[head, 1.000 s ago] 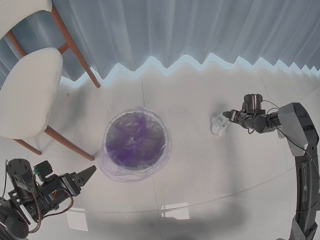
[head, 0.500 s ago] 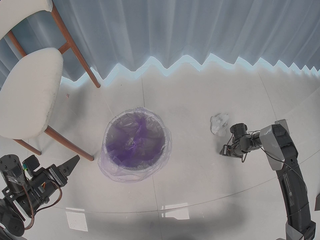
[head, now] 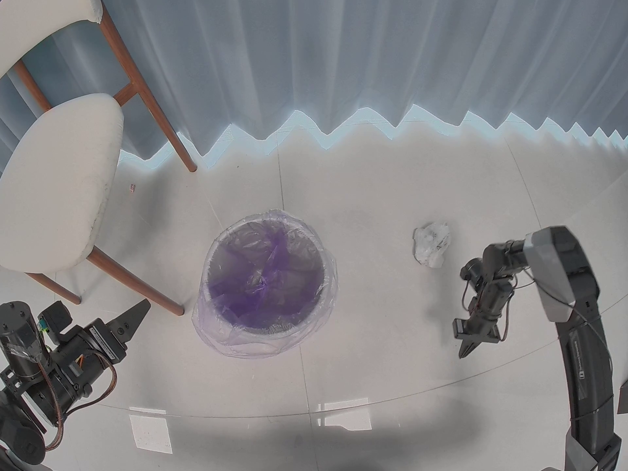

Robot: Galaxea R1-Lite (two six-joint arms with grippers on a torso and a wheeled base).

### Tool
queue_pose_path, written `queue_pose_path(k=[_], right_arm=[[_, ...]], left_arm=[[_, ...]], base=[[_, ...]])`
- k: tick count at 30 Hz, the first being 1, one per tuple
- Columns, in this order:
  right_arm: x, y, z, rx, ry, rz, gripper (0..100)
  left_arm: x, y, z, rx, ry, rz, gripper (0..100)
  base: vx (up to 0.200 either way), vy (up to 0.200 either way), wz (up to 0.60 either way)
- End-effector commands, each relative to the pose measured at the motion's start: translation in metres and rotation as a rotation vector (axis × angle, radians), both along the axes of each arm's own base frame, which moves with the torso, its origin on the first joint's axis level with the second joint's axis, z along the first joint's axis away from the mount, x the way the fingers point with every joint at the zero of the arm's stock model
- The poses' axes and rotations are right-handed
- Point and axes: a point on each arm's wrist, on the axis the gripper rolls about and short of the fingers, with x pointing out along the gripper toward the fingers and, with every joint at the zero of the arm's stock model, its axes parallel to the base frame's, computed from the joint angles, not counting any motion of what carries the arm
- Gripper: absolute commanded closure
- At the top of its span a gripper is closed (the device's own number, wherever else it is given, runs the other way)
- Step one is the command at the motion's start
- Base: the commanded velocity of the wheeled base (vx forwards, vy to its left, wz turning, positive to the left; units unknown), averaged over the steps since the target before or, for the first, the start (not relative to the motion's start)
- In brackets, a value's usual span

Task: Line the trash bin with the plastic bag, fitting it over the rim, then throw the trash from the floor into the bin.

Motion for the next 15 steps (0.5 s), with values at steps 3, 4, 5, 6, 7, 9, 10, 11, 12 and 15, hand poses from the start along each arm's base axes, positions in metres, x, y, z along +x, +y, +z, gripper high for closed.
queue_pose_path(k=[3, 4, 5, 6, 7, 9, 10, 11, 12, 15], right_arm=[[-0.197, -0.001, 0.304, 0.182, -0.216, 0.142, 100], [-0.213, 0.003, 0.286, 0.194, -0.172, 0.164, 100], [-0.220, 0.005, 0.274, 0.199, -0.159, 0.186, 100], [-0.227, 0.007, 0.242, 0.200, -0.177, 0.246, 100], [-0.226, 0.007, 0.228, 0.191, -0.212, 0.267, 100], [-0.200, 0.004, 0.177, 0.099, -0.491, 0.299, 100], [-0.180, 0.004, 0.158, 0.054, -0.637, 0.302, 100], [-0.158, 0.004, 0.138, 0.015, -0.765, 0.309, 100], [-0.138, 0.004, 0.124, -0.024, -0.881, 0.306, 100], [-0.081, 0.006, 0.095, -0.135, -1.150, 0.285, 100]], left_arm=[[-0.004, 0.001, -0.003, 0.002, 0.013, -0.002, 0], [-0.004, 0.001, -0.003, 0.001, 0.011, 0.000, 0], [-0.004, 0.001, -0.003, 0.002, 0.013, 0.000, 0], [-0.004, 0.001, -0.003, 0.001, 0.011, 0.000, 0], [-0.004, 0.001, -0.003, 0.001, 0.011, -0.002, 0], [-0.004, 0.001, -0.002, 0.003, 0.009, -0.001, 0], [-0.004, 0.001, -0.002, 0.003, 0.009, 0.001, 0], [-0.004, 0.001, -0.002, 0.003, 0.009, 0.001, 0], [-0.004, 0.001, -0.003, 0.001, 0.011, -0.002, 0], [-0.003, 0.002, -0.003, -0.002, 0.015, 0.002, 0]], base=[[0.000, 0.000, 0.00], [0.000, 0.000, 0.00], [0.000, 0.000, 0.00], [0.000, 0.000, 0.00], [0.000, 0.000, 0.00], [0.000, 0.000, 0.00], [0.000, 0.000, 0.00], [0.000, 0.000, 0.00], [0.000, 0.000, 0.00], [0.000, 0.000, 0.00]])
